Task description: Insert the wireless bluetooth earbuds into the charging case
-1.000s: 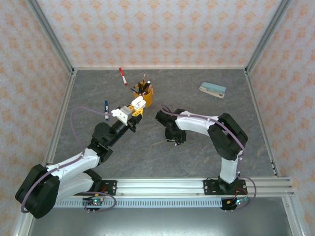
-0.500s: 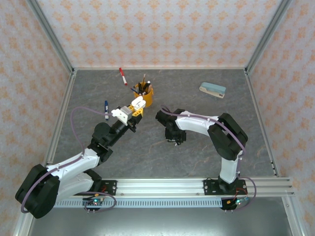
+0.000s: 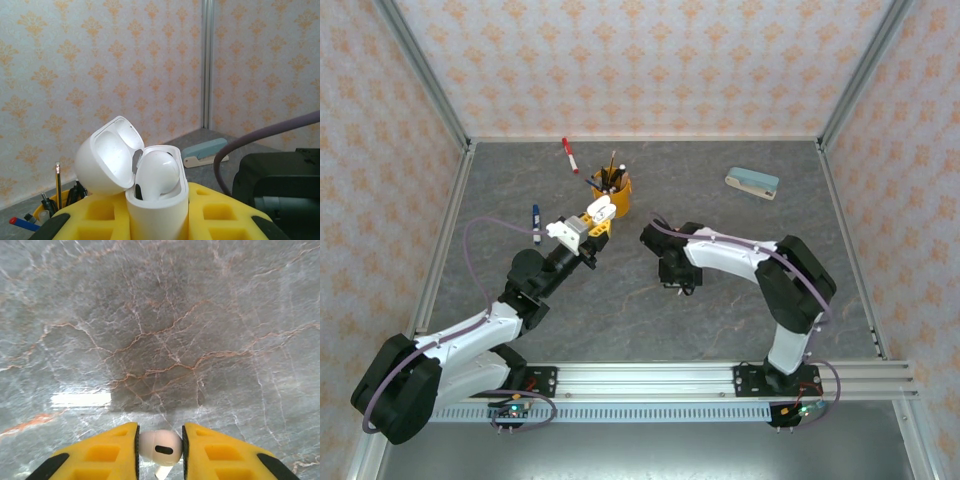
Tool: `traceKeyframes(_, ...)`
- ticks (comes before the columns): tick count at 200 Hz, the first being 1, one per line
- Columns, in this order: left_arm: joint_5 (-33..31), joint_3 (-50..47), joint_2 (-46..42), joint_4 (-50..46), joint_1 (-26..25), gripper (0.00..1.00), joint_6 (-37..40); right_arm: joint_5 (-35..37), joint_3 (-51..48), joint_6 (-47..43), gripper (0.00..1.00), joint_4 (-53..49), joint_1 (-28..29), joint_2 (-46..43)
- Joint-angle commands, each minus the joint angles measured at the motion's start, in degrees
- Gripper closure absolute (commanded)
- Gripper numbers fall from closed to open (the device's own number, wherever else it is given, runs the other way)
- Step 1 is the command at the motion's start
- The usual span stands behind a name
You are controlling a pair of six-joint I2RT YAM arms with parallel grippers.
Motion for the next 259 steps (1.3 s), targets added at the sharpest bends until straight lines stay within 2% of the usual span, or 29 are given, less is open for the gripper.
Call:
traceKeyframes(1,0.63,1.43,-0.25,2.34,0.32,1.0,-0.24,3.38,-0.97,-0.79,0.74,1.44,0.08,-4.16)
traceKeyframes(74,1.62,2.11,0.08,0.19,0.29,1.0,-0.76,9.03,-1.94,-3.65,0.74,5.49,0.12,-18.1)
traceKeyframes(114,2.74,2.94,0.79,-0.03,0.25,1.0,-1.45,11.25,-0.98,-8.85,0.74,9.21,0.11,-27.16)
traceKeyframes(152,4.35,4.02,3.0,0.57,0.13,1.0,-2.4,11.55,3.68,-14.39,0.74,9.97,0.12,-30.36)
traceKeyframes(259,8.3,8.22,8.85,0.4,-2.36,1.0,-1.41,0.1,11.56,-24.93,0.73,19.88,0.12,-30.42)
